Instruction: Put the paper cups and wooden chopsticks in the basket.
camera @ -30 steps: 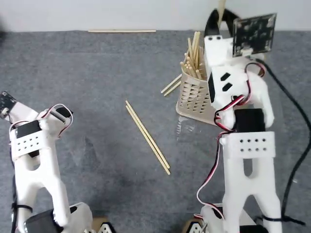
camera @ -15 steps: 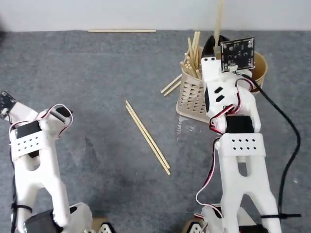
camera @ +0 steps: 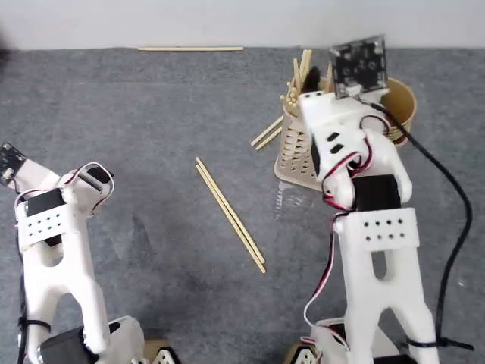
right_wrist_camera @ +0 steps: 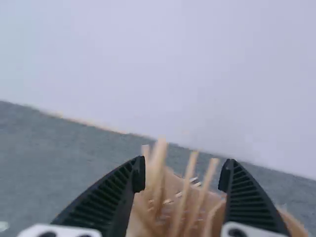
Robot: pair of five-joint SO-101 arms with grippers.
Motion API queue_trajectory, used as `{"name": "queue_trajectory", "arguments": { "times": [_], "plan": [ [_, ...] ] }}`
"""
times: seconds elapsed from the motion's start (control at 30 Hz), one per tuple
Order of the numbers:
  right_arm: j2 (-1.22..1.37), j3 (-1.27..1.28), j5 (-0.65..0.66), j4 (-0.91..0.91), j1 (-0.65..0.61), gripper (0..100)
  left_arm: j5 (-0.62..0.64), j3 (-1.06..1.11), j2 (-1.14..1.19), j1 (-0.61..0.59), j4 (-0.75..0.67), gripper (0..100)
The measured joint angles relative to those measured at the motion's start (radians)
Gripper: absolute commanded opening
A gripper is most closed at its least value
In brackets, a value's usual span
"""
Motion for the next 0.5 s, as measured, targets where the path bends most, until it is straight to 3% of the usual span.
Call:
{"name": "queue_trajectory", "arguments": {
  "times": [0.27, 0.5],
  "plan": [
    [0.058, -0.178, -0.032, 0.5, -0.236, 25.2, 0.0, 0.0, 0.0, 0.0, 0.0, 30],
    [0.313, -0.178, -0.055, 0.6, -0.359, 25.2, 0.0, 0.0, 0.0, 0.0, 0.0, 30]
  ]
}}
